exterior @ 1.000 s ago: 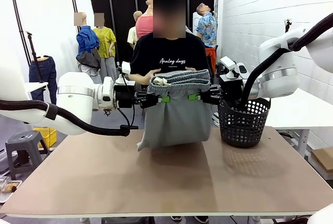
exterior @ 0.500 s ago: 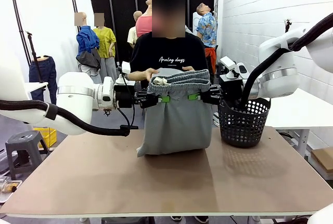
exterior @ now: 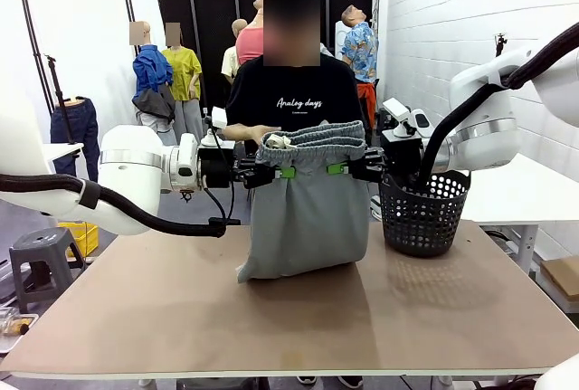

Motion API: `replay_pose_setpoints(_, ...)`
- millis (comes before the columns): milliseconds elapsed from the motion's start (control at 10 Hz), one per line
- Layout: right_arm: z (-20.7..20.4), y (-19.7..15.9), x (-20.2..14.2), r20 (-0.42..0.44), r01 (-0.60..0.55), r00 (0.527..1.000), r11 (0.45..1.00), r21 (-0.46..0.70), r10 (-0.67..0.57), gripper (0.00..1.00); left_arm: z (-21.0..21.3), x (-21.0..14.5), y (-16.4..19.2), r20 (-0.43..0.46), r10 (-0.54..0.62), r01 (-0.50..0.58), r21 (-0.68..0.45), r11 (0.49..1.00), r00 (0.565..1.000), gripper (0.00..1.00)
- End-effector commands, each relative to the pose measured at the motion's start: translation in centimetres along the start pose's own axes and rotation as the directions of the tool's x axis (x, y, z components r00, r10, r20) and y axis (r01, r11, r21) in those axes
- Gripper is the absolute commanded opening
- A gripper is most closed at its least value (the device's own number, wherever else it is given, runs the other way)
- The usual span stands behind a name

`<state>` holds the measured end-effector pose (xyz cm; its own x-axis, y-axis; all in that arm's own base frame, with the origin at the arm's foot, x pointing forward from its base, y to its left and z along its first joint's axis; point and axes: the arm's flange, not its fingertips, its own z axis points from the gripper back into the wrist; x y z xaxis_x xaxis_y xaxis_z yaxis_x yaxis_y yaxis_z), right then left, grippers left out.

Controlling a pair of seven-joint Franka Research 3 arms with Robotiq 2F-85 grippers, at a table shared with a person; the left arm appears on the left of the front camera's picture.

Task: Fold the training pants.
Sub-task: Release the ends of the Training pants and then grab the overlapped ends.

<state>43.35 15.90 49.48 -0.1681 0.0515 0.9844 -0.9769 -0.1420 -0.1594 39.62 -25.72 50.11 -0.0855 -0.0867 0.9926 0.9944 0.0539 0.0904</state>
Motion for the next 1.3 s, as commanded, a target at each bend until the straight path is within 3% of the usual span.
replay_pose_setpoints(0, -0.01, 0.27, 0.0, 0.012, -0.007, 1.0, 1.0, 0.008, 0.007, 0.0, -0.04, 0.42, -0.12, 0.002, -0.007, 0.007, 0.005, 1.0, 1.0, 0.0)
replay_pose_setpoints(1200, -0.01, 0.27, 0.0, 0.012, -0.007, 1.0, 1.0, 0.008, 0.007, 0.0, -0.04, 0.42, -0.12, 0.002, -0.007, 0.007, 0.005, 1.0, 1.0, 0.0)
